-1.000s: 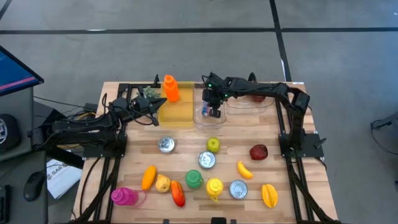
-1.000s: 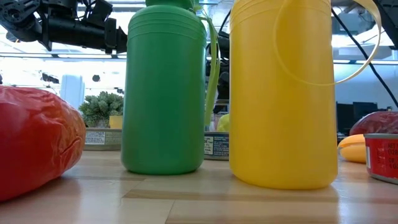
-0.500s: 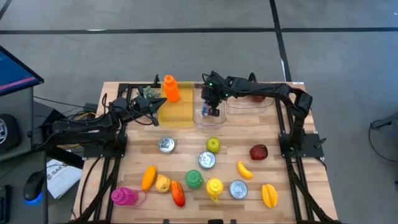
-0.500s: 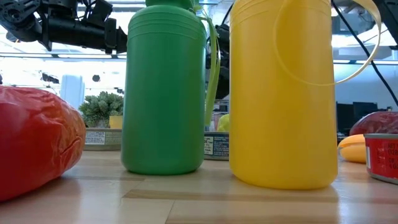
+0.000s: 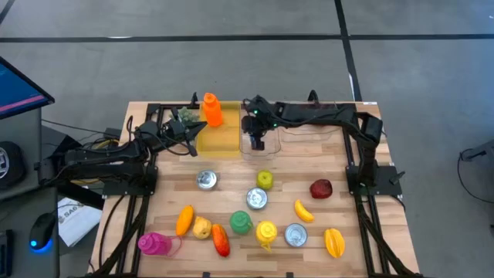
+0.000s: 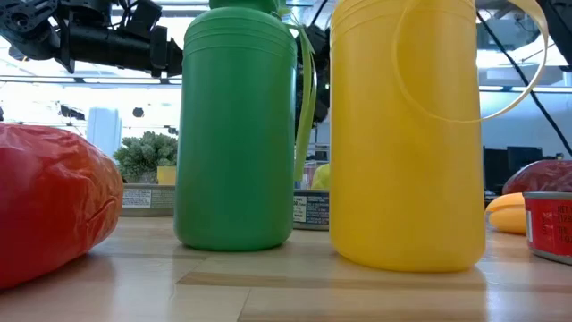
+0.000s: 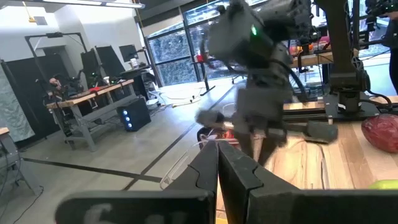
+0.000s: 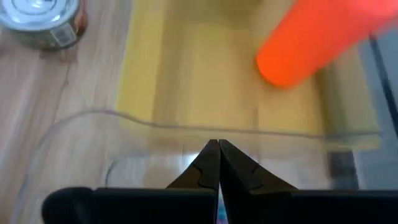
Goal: Pick & Place Food Item
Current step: Put the blue tuna can into the left transparent bin
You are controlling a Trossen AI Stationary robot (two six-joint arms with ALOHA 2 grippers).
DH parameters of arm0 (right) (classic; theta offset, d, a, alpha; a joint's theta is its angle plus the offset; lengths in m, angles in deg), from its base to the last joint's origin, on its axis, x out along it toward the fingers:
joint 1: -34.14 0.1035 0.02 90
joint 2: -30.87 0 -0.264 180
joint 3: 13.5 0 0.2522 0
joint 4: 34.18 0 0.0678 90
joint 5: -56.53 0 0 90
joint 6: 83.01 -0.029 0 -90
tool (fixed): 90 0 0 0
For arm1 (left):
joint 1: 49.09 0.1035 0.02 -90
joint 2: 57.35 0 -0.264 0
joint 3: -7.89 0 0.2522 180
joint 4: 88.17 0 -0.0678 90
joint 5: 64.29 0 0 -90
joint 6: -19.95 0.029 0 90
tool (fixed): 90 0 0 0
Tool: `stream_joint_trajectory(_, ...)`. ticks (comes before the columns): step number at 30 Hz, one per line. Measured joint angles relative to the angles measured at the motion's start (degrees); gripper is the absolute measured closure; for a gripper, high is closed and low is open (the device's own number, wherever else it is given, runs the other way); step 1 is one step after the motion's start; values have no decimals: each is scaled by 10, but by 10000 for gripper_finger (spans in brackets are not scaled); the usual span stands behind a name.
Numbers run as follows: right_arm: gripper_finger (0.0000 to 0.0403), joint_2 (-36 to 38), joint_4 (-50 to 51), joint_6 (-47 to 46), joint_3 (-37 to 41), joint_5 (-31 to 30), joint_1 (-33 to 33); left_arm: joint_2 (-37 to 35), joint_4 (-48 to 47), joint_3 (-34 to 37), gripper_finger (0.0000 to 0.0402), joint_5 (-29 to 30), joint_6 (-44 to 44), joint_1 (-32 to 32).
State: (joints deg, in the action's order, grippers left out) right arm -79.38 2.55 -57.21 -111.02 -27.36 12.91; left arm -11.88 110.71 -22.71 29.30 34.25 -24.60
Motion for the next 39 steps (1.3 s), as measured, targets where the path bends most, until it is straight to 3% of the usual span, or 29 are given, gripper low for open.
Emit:
stream_joint_trajectory(18,403,-27,81,-18,-44,0,-33,0,5,0,401,-2,0,-1)
stream_joint_trajectory(28,403,-51,65,-29,-32,38,-40,0,4,0,401,-3,0,-1)
stream_joint_trajectory(34,403,-96,91,-20,-44,27,-36,0,4,0,401,-3,0,-1)
stream_joint_trajectory(39,403,-83,102,-10,-70,27,-37,0,4,0,401,-1,0,1)
